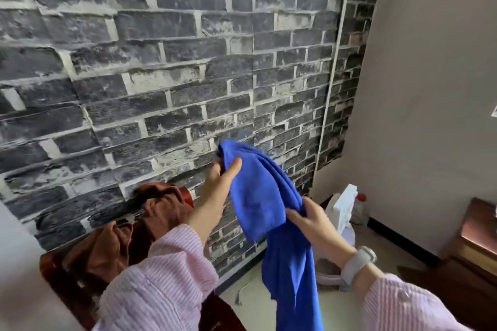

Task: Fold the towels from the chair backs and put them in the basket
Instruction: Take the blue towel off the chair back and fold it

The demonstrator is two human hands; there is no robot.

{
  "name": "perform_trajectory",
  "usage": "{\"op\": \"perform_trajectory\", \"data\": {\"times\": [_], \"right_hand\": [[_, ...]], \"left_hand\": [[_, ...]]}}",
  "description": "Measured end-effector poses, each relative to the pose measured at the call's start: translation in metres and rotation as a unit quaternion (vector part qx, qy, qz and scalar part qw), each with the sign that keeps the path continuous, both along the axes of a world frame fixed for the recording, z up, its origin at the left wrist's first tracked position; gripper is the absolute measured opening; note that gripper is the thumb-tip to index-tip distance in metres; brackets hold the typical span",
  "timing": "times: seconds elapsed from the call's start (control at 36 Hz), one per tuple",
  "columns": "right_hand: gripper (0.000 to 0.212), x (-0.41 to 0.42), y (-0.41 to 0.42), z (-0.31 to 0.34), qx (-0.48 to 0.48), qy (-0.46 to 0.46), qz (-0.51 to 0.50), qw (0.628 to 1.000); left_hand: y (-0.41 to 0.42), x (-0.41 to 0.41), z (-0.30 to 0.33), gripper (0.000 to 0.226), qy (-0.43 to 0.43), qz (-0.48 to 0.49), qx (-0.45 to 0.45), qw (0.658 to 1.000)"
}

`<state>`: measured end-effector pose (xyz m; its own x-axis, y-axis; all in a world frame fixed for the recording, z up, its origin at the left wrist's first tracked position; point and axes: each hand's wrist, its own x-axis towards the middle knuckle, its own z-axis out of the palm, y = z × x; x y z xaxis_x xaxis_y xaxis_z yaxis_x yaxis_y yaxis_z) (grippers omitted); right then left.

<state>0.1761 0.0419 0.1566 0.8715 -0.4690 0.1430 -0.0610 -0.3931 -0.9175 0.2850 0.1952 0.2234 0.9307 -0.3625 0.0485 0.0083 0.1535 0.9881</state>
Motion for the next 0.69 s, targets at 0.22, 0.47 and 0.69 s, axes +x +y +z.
{"op": "perform_trajectory", "data": {"times": [0.22, 0.47, 0.69], "right_hand": [[0.036, 0.017, -0.007, 0.028, 0.003, -0.003, -0.001, 1.0], [0.015, 0.005, -0.01, 0.014, 0.182, -0.053, 0.034, 0.981], [0.013, -0.001, -0.009, -0.004, 0.164, -0.018, -0.034, 0.986]], "left_hand": [[-0.006, -0.048, -0.058, 0.021, 0.135, -0.158, 0.081, 0.975], [-0.017, -0.049, -0.063, 0.024, -0.154, 0.026, 0.248, 0.956], [-0.005, -0.035, -0.04, 0.016, -0.324, 0.116, 0.311, 0.886]]}}
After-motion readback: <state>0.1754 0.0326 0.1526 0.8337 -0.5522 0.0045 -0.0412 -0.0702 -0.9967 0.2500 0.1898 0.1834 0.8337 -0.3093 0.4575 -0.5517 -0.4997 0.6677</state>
